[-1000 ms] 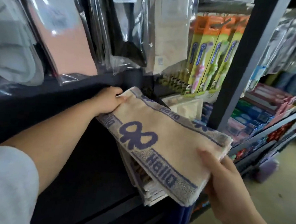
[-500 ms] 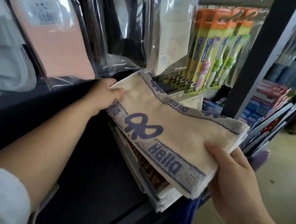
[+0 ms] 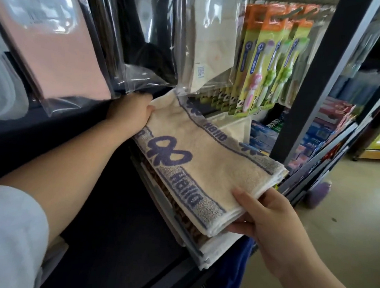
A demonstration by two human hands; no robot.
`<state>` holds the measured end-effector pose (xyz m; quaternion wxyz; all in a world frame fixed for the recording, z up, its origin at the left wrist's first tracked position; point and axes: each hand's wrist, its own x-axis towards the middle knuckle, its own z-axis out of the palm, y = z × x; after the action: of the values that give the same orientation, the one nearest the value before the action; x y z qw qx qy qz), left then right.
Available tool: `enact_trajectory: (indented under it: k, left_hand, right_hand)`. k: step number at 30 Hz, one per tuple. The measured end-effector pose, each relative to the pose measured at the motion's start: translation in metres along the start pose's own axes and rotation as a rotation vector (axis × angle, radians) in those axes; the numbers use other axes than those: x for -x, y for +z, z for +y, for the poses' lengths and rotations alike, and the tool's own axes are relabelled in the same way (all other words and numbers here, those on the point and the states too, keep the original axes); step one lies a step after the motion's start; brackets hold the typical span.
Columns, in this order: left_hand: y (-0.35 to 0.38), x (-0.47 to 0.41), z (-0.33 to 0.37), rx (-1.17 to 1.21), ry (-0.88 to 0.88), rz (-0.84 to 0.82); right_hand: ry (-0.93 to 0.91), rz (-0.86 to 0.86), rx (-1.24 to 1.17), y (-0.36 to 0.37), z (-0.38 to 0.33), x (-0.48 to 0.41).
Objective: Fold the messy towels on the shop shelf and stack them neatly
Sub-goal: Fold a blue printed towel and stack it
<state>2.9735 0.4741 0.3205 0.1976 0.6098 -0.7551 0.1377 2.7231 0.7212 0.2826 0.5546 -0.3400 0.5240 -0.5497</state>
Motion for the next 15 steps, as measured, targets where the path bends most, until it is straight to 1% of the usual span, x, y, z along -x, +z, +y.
enact_trajectory:
  k: [3,5,7,8,9,10,11,12,13,14,15]
  left_hand:
    - [-0.001,-0.001,-0.002,-0.060,0.061,-0.035]
    - [0.000,0.002,-0.003,-0.128,0.098,-0.070]
    - [-0.001,0.008,-0.002,-0.130,0.102,-0.065]
    - [-0.003,0.011,0.000,-0.119,0.096,-0.051]
    - [-0.006,0.013,0.002,-0.099,0.094,-0.032]
    - [-0.009,0.016,0.006,-0.062,0.091,-0.019]
    - [-0.012,0.018,0.011,0.003,0.089,-0.027]
    - [-0.017,0.022,0.019,0.086,0.084,-0.065]
    - [-0.021,0.025,0.027,0.169,0.083,-0.136]
    - [-0.024,0.028,0.034,0.231,0.096,-0.221]
    - [-0.024,0.030,0.040,0.274,0.123,-0.308]
  right_hand:
    - [0.012,0.005,0.097,0.001,0.001,0.002]
    - [0.033,0.046,0.186,-0.002,0.001,0.003]
    - [0.013,0.113,0.377,-0.008,0.000,0.005]
    - [-0.058,0.170,0.538,-0.012,-0.001,0.007]
    - [-0.186,0.253,0.720,-0.016,-0.003,0.009]
    - [-0.351,0.358,0.869,-0.019,-0.005,0.011]
    - [-0.518,0.443,0.956,-0.021,-0.008,0.011]
    - [-0.661,0.469,0.990,-0.020,-0.012,0.011]
    - [-0.785,0.435,1.016,-0.016,-0.016,0.009]
    - [-0.892,0.360,1.062,-0.010,-0.019,0.005]
    - [-0.960,0.270,1.127,-0.002,-0.022,0.000]
